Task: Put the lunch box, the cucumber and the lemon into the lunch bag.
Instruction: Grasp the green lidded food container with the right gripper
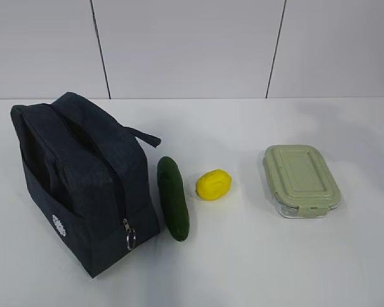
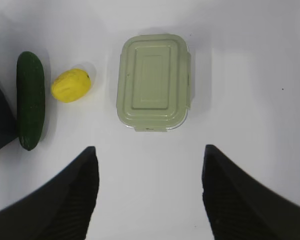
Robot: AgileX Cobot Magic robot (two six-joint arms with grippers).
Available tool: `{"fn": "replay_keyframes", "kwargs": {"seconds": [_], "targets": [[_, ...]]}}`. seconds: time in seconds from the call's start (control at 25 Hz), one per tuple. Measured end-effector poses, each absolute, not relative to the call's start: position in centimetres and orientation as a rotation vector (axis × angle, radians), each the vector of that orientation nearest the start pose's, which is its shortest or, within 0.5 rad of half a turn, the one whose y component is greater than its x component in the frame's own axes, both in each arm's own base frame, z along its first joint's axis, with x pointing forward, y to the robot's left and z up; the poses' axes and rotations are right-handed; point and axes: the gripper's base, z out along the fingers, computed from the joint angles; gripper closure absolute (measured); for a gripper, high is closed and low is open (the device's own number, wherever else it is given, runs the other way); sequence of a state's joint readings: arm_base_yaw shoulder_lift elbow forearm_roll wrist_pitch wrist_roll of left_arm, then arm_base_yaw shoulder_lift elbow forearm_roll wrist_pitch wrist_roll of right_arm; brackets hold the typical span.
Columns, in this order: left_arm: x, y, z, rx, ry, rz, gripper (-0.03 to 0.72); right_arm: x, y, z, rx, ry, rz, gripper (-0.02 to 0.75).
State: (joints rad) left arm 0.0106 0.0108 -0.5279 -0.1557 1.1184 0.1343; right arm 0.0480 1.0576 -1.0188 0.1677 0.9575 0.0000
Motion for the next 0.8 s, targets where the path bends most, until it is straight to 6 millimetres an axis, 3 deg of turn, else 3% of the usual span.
{"fn": "replay_keyframes", "kwargs": {"seconds": [0.24,0.44,0.8], "targets": [[-0.9,-1.3,28.1,0.143,2.071,-0.099,0.257,24.2,2.4,34.7,-0.079,2.562,0.210,0.246],[-0.9,-1.3,28.1,0.143,2.071,-0.099,0.257,27.2,2.4,31.7,-0.163,2.686,0.241,0.246],[-0.9,-1.3,28.1,0.143,2.071,-0.099,0.257,30.8,-1.3,27.7,-0.146,2.647,0.676,0.246]]}}
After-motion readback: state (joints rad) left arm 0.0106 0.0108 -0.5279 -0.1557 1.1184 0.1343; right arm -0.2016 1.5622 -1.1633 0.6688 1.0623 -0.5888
